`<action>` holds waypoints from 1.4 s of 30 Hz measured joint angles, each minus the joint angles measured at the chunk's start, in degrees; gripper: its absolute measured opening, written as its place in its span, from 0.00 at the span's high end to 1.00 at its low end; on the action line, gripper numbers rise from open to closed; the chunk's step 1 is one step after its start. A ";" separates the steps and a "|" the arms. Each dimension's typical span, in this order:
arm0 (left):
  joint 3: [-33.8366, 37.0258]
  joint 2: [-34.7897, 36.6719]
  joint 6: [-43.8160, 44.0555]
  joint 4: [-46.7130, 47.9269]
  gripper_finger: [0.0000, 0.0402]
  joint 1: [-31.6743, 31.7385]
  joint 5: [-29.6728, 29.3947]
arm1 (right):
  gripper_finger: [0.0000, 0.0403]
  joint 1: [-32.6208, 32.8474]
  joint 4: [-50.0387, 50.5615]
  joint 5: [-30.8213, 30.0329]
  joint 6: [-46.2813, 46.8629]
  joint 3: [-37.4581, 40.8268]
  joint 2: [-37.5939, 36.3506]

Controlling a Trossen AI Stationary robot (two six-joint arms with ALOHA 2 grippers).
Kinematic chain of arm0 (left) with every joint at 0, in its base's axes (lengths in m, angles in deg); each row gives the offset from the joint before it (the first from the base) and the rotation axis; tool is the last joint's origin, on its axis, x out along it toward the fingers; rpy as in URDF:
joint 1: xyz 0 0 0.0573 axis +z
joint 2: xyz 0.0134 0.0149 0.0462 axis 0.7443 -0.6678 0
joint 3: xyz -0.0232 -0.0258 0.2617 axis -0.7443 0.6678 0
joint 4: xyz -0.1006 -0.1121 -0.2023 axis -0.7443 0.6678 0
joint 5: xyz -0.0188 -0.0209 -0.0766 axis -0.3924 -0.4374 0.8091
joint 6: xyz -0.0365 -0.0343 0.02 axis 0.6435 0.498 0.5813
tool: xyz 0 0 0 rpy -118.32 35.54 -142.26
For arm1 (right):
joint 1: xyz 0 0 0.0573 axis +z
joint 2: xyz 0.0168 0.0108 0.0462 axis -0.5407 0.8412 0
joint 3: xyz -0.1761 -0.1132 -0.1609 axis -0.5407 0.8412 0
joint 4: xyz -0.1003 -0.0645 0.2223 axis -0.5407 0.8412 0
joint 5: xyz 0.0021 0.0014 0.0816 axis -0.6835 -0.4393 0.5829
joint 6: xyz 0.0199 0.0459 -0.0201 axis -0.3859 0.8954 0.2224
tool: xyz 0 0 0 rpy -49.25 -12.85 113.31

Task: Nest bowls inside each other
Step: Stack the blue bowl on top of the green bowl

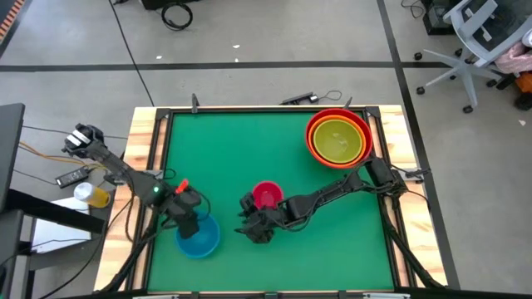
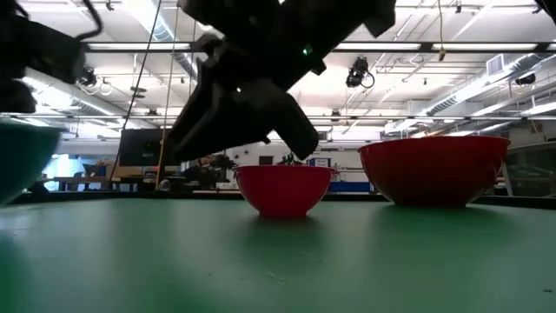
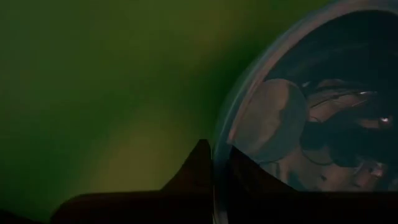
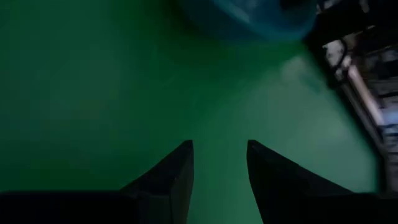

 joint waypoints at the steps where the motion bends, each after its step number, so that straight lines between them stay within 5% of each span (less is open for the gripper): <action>1: 0.00 1.08 -0.71 1.21 0.98 1.51 -0.01 | 0.62 0.10 1.79 -0.69 -0.04 -0.41 -0.53; 17: -0.35 5.58 -7.98 -3.55 0.96 21.19 -6.33 | 0.62 -1.92 26.29 0.21 -3.35 -11.78 -2.64; 33: -0.44 5.60 -9.91 -8.88 0.95 29.97 -6.26 | 0.62 -1.51 27.29 -6.91 -12.63 -12.06 -2.95; 42: -2.68 5.43 -11.56 -10.90 0.95 32.44 -5.27 | 0.62 -3.36 26.33 -5.58 -15.78 -12.76 -3.01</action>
